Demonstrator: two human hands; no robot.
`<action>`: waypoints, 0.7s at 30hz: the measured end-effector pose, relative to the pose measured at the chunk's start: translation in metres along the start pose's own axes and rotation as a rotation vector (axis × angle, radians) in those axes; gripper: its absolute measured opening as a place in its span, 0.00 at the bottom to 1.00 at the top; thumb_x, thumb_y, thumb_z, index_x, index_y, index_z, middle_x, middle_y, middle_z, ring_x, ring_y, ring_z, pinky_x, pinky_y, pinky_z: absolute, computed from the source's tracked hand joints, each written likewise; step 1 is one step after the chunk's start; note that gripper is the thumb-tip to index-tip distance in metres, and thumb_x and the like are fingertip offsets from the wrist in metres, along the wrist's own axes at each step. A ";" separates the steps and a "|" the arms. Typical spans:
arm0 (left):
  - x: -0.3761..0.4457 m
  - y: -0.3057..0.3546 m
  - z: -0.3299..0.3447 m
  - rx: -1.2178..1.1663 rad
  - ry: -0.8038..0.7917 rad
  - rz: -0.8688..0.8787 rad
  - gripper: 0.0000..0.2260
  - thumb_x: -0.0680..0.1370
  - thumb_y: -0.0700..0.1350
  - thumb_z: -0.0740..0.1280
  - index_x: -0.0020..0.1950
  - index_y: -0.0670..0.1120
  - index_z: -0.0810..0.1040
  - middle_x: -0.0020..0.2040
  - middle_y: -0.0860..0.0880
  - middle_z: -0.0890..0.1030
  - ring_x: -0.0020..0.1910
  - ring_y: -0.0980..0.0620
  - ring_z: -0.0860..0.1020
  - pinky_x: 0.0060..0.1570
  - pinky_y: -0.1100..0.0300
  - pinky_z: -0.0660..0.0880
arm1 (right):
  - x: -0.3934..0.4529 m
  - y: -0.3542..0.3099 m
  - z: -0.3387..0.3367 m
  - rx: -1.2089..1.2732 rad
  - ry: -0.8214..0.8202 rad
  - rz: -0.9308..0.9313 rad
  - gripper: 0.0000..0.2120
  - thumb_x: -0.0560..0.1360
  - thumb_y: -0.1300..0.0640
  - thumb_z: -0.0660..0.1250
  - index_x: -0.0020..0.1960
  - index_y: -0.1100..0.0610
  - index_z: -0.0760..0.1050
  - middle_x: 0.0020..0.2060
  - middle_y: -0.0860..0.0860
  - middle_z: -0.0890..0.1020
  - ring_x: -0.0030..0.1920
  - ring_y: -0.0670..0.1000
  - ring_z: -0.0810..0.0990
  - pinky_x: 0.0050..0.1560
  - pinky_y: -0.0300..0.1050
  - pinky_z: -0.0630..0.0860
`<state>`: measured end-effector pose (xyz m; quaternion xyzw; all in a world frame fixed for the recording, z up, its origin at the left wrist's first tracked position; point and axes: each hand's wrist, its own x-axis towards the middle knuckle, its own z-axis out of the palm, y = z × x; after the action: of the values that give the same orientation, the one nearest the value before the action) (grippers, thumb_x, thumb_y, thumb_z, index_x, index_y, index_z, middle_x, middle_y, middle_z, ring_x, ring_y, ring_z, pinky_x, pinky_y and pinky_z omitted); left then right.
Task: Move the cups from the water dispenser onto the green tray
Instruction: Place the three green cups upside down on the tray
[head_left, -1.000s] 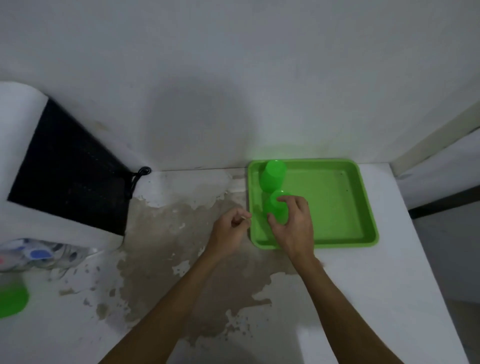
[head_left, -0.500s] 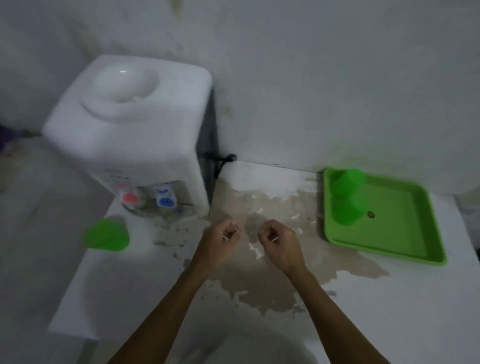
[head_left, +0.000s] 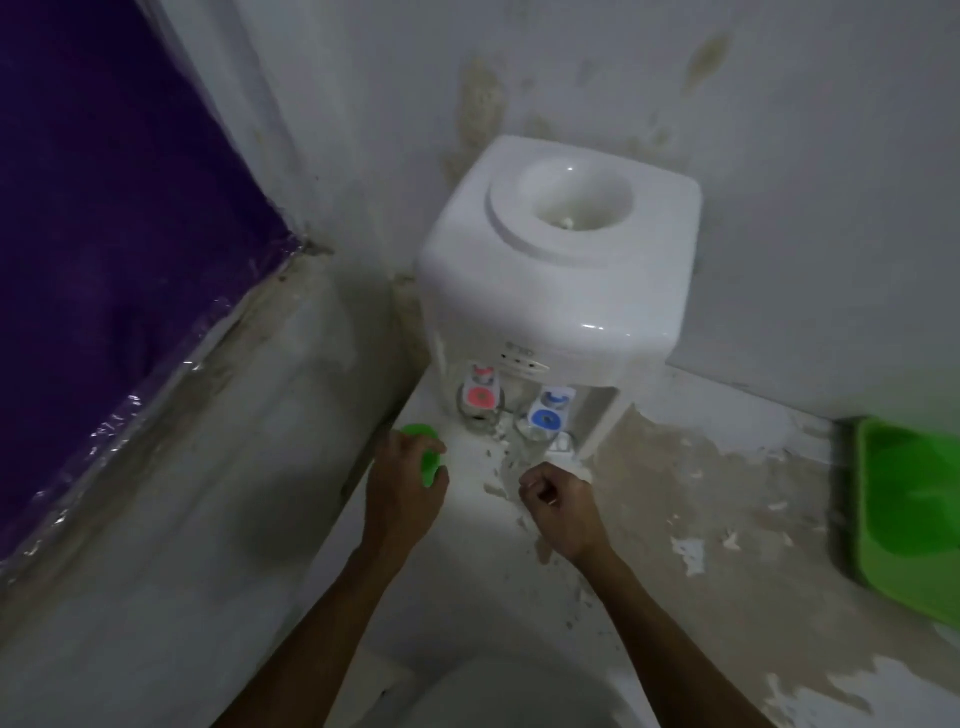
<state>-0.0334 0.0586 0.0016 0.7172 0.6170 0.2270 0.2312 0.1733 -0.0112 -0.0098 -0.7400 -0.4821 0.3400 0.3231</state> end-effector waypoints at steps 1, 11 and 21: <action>0.004 -0.002 -0.003 0.048 0.028 0.002 0.15 0.68 0.42 0.75 0.53 0.48 0.80 0.54 0.44 0.75 0.53 0.43 0.75 0.49 0.58 0.72 | 0.002 -0.003 0.004 -0.008 -0.010 0.004 0.07 0.74 0.65 0.66 0.43 0.57 0.82 0.34 0.54 0.84 0.35 0.54 0.82 0.40 0.50 0.80; 0.036 -0.028 0.001 0.034 -0.244 0.055 0.35 0.70 0.51 0.76 0.75 0.50 0.68 0.73 0.45 0.71 0.70 0.43 0.71 0.66 0.51 0.71 | 0.016 -0.017 0.028 -0.015 -0.057 0.011 0.03 0.73 0.62 0.69 0.44 0.57 0.82 0.35 0.54 0.84 0.37 0.53 0.82 0.43 0.50 0.79; 0.037 -0.023 0.003 -0.167 -0.237 -0.035 0.25 0.66 0.63 0.72 0.62 0.61 0.76 0.52 0.60 0.78 0.50 0.59 0.77 0.50 0.63 0.73 | 0.009 -0.004 0.026 0.090 -0.054 0.007 0.08 0.70 0.62 0.74 0.49 0.55 0.80 0.37 0.54 0.83 0.39 0.51 0.81 0.44 0.50 0.81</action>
<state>-0.0450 0.0985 -0.0133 0.7064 0.5768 0.1871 0.3651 0.1523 0.0024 -0.0228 -0.7171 -0.4723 0.3820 0.3417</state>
